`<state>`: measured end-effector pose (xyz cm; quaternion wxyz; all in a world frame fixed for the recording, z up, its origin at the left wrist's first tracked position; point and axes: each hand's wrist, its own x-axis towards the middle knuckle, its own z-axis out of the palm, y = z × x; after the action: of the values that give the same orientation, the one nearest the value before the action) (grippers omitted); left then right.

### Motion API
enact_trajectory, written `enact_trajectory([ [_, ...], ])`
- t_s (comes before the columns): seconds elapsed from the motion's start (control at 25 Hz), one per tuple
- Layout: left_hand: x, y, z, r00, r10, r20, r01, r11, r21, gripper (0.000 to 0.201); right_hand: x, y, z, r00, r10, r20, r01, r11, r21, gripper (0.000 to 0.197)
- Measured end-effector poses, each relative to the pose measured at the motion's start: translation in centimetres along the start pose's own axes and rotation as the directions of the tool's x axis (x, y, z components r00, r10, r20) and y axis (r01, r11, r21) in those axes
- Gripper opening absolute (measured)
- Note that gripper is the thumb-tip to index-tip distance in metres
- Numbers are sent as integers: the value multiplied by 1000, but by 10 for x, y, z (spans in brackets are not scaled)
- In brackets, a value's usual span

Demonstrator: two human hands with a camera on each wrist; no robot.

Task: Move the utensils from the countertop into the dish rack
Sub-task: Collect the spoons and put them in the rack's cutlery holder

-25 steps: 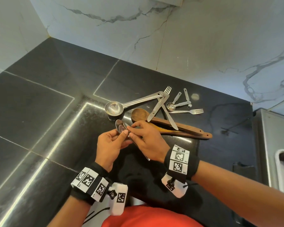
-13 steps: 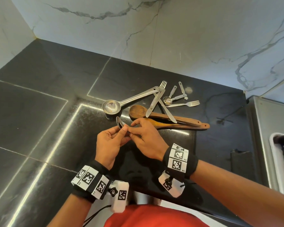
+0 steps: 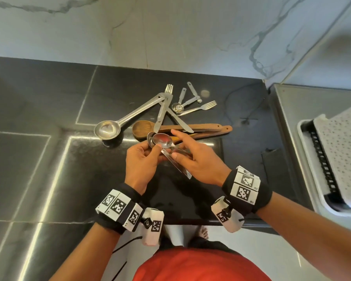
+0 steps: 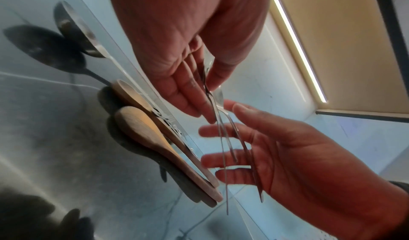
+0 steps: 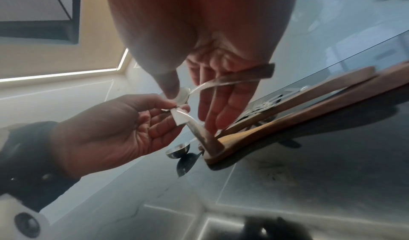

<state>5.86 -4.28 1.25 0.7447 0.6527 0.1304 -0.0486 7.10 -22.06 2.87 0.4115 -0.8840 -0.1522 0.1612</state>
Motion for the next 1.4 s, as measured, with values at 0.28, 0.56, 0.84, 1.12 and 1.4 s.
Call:
enact_trajectory([
  [0.28, -21, -4, 72, 991, 47, 123, -56, 996, 71, 17, -64, 26, -33, 998, 42, 42, -44, 998, 46, 52],
  [0.56, -74, -8, 173, 985, -17, 170, 37, 993, -115, 21, -156, 57, -95, 991, -84, -109, 64, 982, -178, 43],
  [0.84, -131, 19, 295, 930, 144, 339, -145, 989, -23, 29, -253, 80, -224, 984, -128, -127, 34, 821, -570, 24],
  [1.12, -129, 65, 388, 836, 251, 487, -355, 926, 132, 30, -306, 68, -401, 982, -98, -161, -80, 559, -825, 25],
  [1.4, -72, 60, 450, 804, 251, 539, -429, 872, 234, 35, -274, 130, -504, 974, 227, 10, -62, 305, -950, 44],
])
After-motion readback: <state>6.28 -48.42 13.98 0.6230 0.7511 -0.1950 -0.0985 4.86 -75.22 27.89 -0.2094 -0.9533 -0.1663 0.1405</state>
